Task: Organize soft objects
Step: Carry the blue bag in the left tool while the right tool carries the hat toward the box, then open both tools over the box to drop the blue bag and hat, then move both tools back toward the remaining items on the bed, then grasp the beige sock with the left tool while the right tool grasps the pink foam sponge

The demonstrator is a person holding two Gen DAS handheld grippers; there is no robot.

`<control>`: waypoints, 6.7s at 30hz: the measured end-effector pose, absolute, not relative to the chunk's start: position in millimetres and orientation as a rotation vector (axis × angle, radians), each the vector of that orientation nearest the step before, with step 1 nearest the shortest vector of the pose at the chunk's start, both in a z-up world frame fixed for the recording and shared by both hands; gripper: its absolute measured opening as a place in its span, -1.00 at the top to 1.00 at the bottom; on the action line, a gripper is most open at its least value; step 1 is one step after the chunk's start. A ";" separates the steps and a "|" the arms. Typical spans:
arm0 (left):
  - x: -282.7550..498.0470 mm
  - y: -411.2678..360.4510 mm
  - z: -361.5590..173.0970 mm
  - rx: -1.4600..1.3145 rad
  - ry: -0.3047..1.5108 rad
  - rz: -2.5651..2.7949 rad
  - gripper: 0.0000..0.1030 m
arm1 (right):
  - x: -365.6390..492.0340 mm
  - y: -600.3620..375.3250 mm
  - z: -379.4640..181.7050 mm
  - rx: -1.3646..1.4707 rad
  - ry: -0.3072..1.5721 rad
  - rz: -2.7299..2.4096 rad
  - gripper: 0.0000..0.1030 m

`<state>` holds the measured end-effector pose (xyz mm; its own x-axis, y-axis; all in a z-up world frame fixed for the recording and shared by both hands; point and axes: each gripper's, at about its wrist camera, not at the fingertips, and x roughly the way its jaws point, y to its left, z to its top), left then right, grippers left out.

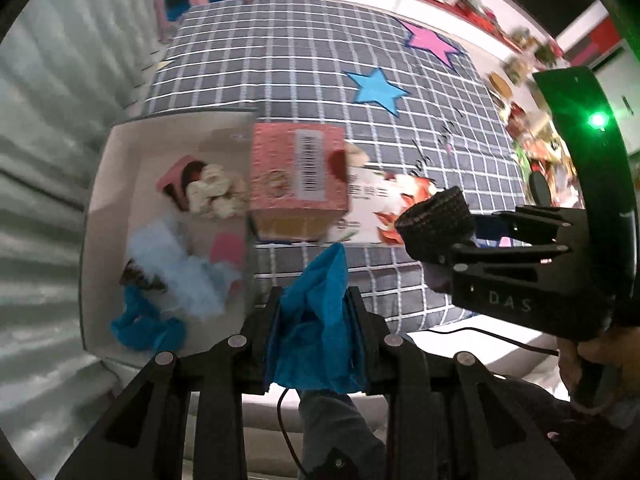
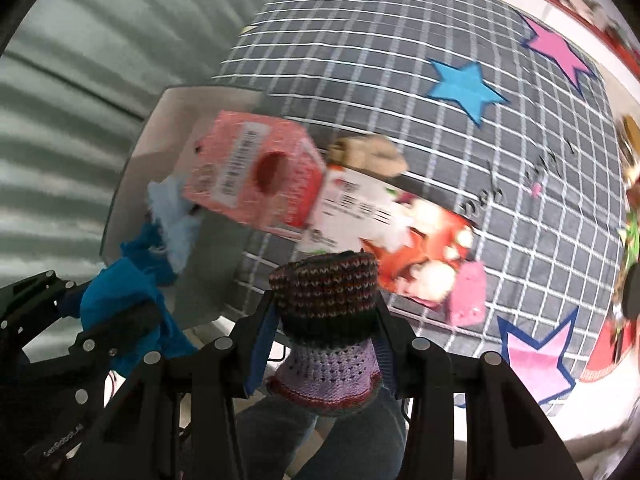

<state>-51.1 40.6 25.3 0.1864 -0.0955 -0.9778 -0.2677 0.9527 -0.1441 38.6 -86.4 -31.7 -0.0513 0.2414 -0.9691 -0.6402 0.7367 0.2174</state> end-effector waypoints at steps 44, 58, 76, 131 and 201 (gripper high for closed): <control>-139.1 157.9 7.9 -0.552 1.351 0.460 0.36 | -18.1 -12.3 -103.3 -0.498 1.490 0.867 -0.20; -132.4 139.3 -9.4 -0.476 1.431 0.444 0.35 | -12.9 -6.8 -154.7 -0.387 1.334 0.862 0.29; -115.2 145.2 -4.8 -0.506 1.375 0.432 0.35 | -5.6 -29.3 -70.9 -0.426 1.293 0.925 0.40; 42.5 122.5 19.1 -0.387 1.345 0.210 -0.99 | 151.7 -120.2 -36.7 -0.070 1.378 0.452 -0.76; 202.5 -13.6 -209.5 -0.291 1.993 0.316 -1.00 | 183.4 -278.2 -227.6 -0.251 1.524 0.313 -0.99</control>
<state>202.5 -13.6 -209.5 -0.4216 -0.0643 -0.9045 -0.3406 0.9357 0.0922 183.4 -278.2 -227.6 0.0198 0.0439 -0.9988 -0.3537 0.9347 0.0340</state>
